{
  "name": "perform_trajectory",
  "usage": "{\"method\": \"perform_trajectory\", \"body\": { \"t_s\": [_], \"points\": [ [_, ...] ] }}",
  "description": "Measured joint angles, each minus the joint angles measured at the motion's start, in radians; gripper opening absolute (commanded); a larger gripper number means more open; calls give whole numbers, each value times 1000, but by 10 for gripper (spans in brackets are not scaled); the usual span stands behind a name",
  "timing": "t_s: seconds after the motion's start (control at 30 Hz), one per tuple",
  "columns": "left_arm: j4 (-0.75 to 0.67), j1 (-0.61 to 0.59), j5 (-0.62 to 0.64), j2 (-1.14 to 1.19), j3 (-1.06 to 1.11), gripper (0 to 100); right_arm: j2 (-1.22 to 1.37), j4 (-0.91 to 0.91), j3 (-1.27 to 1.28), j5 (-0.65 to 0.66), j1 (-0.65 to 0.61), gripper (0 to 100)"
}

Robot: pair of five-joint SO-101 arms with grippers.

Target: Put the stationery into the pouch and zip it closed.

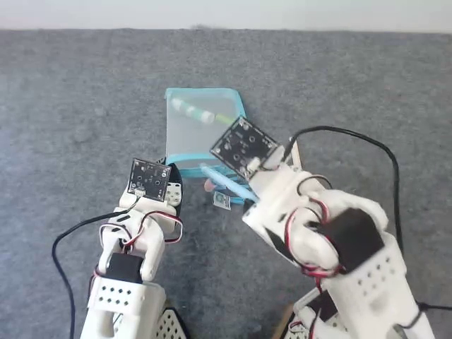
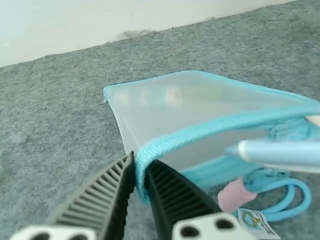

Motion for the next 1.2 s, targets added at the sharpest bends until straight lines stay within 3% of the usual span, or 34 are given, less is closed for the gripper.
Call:
{"method": "perform_trajectory", "body": {
  "t_s": [0.63,0.77,0.9,1.2],
  "points": [
    [0,0,0,0,0,11,514,-439,2,-120,-2,12],
    [0,-2,0,2,2,11,643,-535,2,-129,-3,115],
    [2,2,0,2,2,11,697,-554,2,-132,-11,221],
    [2,0,0,2,0,11,509,-451,2,-158,-11,232]
  ]
}}
